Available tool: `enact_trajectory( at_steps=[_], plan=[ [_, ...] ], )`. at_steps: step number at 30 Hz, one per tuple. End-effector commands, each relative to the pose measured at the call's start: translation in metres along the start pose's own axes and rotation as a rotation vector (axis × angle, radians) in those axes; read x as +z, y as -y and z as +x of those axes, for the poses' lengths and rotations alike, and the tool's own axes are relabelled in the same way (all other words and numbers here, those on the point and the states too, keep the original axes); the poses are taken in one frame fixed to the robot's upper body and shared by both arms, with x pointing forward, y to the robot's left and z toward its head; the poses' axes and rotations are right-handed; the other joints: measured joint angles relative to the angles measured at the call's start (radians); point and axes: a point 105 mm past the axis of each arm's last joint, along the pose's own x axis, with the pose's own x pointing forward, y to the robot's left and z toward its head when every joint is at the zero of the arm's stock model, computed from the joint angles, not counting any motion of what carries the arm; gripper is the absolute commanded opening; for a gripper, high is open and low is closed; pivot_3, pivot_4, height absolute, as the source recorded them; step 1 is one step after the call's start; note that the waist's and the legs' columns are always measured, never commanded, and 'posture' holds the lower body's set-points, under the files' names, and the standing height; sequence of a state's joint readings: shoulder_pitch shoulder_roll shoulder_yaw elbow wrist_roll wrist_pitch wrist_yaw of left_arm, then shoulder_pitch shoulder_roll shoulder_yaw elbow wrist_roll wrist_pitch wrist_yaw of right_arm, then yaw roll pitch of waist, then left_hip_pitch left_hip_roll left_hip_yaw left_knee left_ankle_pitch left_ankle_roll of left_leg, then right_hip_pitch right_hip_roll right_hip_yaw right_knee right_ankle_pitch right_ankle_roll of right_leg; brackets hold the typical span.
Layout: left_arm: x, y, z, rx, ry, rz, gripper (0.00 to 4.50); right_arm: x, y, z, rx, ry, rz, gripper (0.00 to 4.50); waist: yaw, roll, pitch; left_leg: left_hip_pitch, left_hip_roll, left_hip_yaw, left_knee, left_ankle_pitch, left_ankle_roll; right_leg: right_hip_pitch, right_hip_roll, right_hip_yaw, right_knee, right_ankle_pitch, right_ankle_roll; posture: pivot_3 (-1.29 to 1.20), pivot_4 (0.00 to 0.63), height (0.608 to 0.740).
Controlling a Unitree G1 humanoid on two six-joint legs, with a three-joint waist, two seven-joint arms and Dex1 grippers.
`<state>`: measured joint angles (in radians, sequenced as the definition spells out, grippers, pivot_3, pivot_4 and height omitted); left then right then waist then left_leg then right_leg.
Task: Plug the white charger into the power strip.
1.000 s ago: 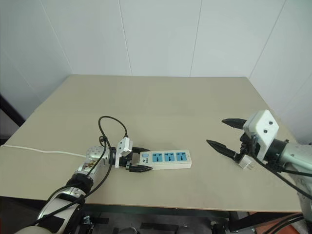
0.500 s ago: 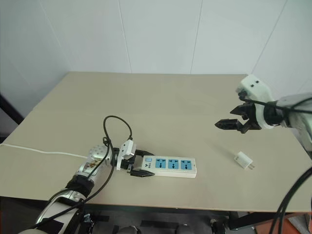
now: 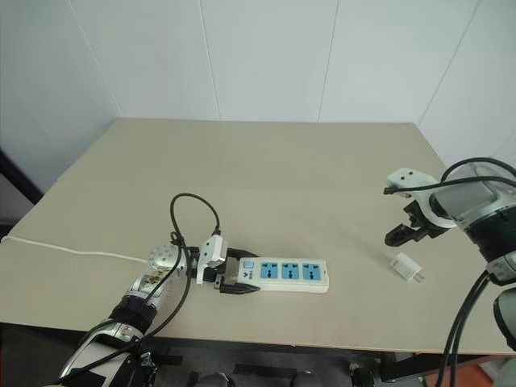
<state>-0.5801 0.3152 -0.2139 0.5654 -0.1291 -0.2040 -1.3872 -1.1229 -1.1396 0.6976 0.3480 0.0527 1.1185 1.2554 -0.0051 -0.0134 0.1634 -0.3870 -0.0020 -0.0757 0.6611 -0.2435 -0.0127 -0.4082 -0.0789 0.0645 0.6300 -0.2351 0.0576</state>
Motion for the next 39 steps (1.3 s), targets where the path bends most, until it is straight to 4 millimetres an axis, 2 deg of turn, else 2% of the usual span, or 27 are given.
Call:
enact_trajectory(
  at_steps=[1, 12, 18, 24, 33, 39],
  plan=[
    [-0.022, 0.022, 0.008, -0.101, -0.07, -0.061, 3.29, 0.001, 0.005, -0.008, -0.013, 0.004, -0.023, 4.5, -0.001, 0.0, 0.0, 0.0, 0.0, 0.0, 0.0, 0.0, 0.0, 0.0, 0.0, 0.0, 0.0, 0.0, 0.0, 0.0, 0.15, 0.74],
    [-0.022, 0.019, 0.008, -0.098, -0.08, -0.056, 3.29, -0.017, 0.002, 0.01, 0.019, -0.07, -0.055, 4.5, -0.007, 0.0, 0.0, 0.001, 0.0, 0.0, 0.0, 0.0, 0.0, 0.001, 0.0, 0.0, 0.0, 0.0, 0.0, 0.0, 0.15, 0.74],
    [-0.022, 0.021, 0.008, -0.1, -0.079, -0.061, 3.29, -0.016, -0.002, 0.018, 0.037, -0.075, -0.057, 4.5, -0.008, 0.0, 0.0, 0.001, 0.0, 0.0, 0.0, 0.0, 0.0, 0.001, 0.0, 0.0, 0.001, 0.0, 0.0, 0.0, 0.15, 0.74],
    [-0.024, 0.018, 0.005, -0.086, -0.099, -0.058, 3.29, -0.023, -0.005, 0.039, 0.042, -0.109, -0.062, 4.5, -0.008, 0.0, 0.0, 0.001, 0.0, 0.0, 0.0, 0.0, 0.0, 0.001, 0.0, 0.0, 0.001, 0.0, 0.0, 0.0, 0.15, 0.74],
    [-0.024, 0.019, 0.001, -0.063, -0.09, -0.07, 3.29, -0.018, -0.003, 0.05, 0.047, -0.089, -0.024, 4.5, -0.011, 0.0, 0.0, 0.003, 0.0, 0.0, 0.0, 0.0, 0.0, 0.002, 0.0, 0.0, 0.002, 0.0, 0.0, 0.0, 0.15, 0.74],
    [-0.022, 0.015, 0.0, -0.049, -0.092, -0.062, 3.29, -0.022, -0.005, 0.058, 0.056, -0.116, -0.019, 4.5, -0.012, 0.0, 0.0, 0.003, 0.0, 0.0, 0.0, 0.0, 0.0, 0.002, 0.001, 0.0, 0.002, 0.0, 0.0, 0.0, 0.15, 0.74]
  ],
)
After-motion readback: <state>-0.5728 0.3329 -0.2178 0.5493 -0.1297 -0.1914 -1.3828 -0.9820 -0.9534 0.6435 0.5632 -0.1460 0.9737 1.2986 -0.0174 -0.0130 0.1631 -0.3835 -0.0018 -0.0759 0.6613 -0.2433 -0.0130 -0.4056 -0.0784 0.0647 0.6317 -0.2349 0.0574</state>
